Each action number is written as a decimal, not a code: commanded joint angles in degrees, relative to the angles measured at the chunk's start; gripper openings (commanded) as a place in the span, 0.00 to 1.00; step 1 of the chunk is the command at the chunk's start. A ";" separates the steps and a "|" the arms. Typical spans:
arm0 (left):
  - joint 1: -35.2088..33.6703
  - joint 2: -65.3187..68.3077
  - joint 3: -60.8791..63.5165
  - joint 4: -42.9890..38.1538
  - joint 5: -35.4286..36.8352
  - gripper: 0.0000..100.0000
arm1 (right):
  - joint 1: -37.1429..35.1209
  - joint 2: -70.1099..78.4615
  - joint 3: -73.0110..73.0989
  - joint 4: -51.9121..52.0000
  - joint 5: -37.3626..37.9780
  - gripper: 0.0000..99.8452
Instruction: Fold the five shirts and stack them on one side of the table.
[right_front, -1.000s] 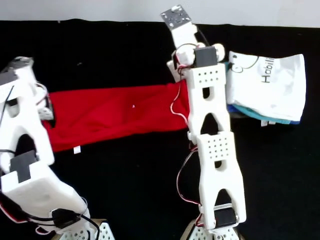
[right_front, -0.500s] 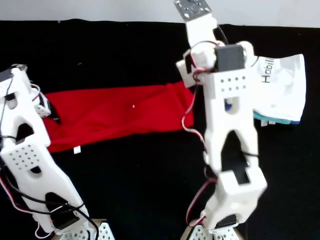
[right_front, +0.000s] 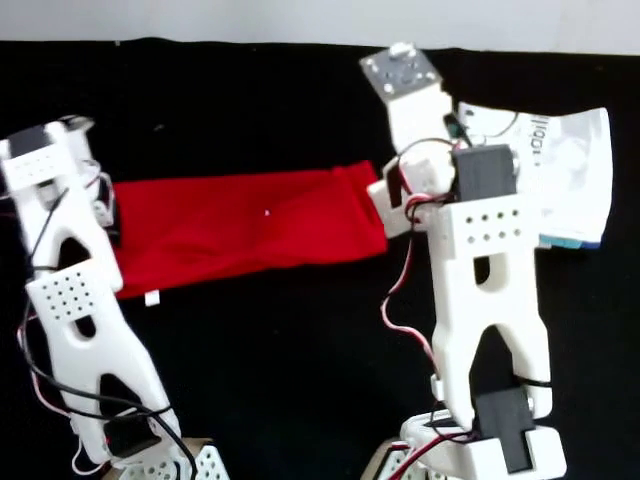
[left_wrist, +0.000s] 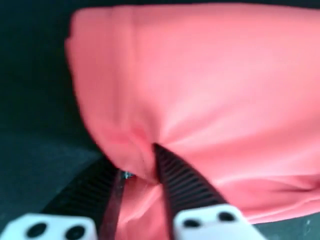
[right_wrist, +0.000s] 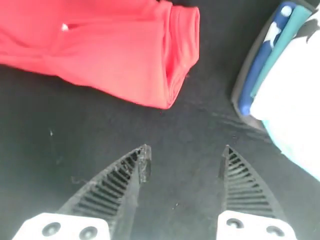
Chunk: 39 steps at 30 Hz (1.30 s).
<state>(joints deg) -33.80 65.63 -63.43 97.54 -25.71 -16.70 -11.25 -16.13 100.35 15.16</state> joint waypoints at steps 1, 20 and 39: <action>-5.32 2.07 -2.86 -0.88 -3.25 0.01 | 0.31 -4.97 0.75 -0.66 -0.26 0.22; -15.25 -9.27 -10.15 4.31 -5.80 0.01 | 0.48 -19.56 38.11 -18.42 -0.26 0.19; 29.41 -60.18 36.44 1.93 7.38 0.01 | 0.66 -26.24 92.09 -65.54 -0.35 0.01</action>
<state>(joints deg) -10.77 8.40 -27.12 100.97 -21.32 -16.70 -35.96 71.78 41.01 14.99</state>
